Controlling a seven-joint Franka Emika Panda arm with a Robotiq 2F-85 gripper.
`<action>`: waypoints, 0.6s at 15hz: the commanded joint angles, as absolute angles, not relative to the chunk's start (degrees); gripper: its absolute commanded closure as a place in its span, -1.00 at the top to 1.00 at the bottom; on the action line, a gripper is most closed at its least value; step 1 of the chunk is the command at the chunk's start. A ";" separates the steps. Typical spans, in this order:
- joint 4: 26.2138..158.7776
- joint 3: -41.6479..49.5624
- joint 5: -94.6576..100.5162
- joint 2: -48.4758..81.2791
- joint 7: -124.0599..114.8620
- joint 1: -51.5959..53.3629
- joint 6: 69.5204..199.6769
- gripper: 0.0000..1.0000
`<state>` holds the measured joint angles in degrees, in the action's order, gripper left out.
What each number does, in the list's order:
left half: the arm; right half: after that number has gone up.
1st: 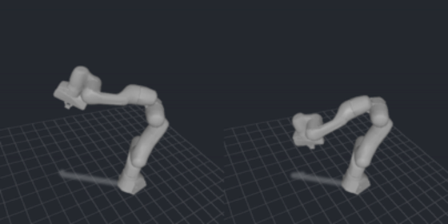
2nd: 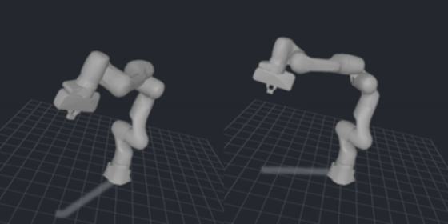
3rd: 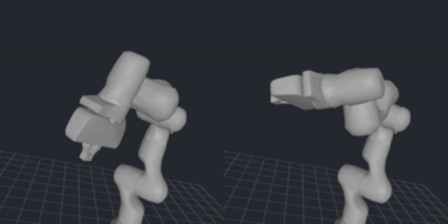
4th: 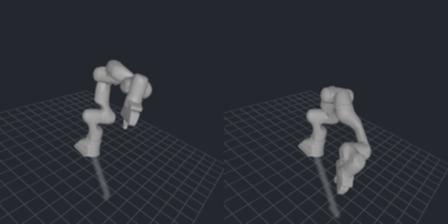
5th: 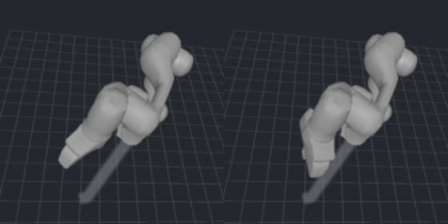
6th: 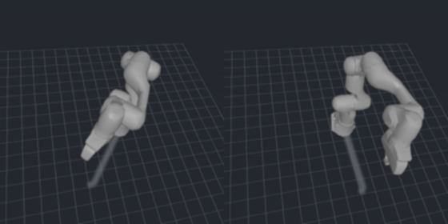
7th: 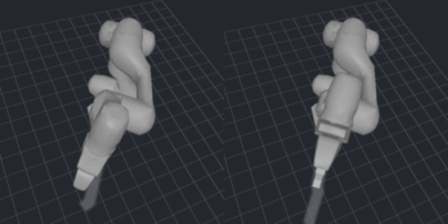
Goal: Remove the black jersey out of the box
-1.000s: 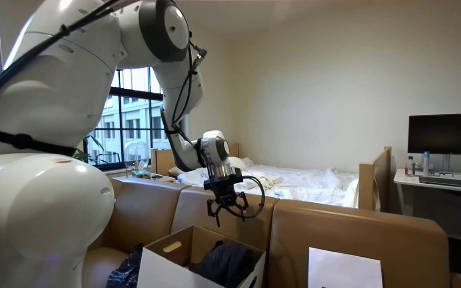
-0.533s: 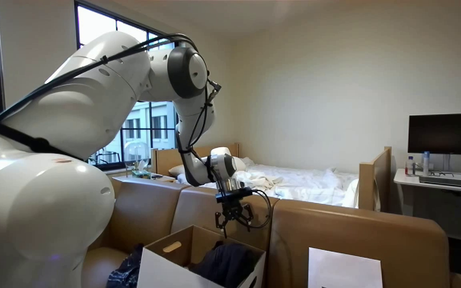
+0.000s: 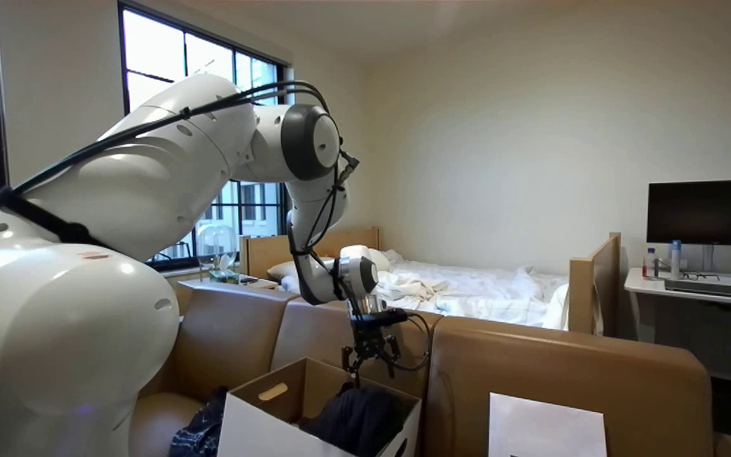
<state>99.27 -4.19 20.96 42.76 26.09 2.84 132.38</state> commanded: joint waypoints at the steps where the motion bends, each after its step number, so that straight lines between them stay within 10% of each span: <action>1: 92.79 -5.03 21.62 49.34 34.81 1.26 130.88 1.00; 9: 88.80 -8.05 21.07 57.39 57.75 -1.18 132.40 1.00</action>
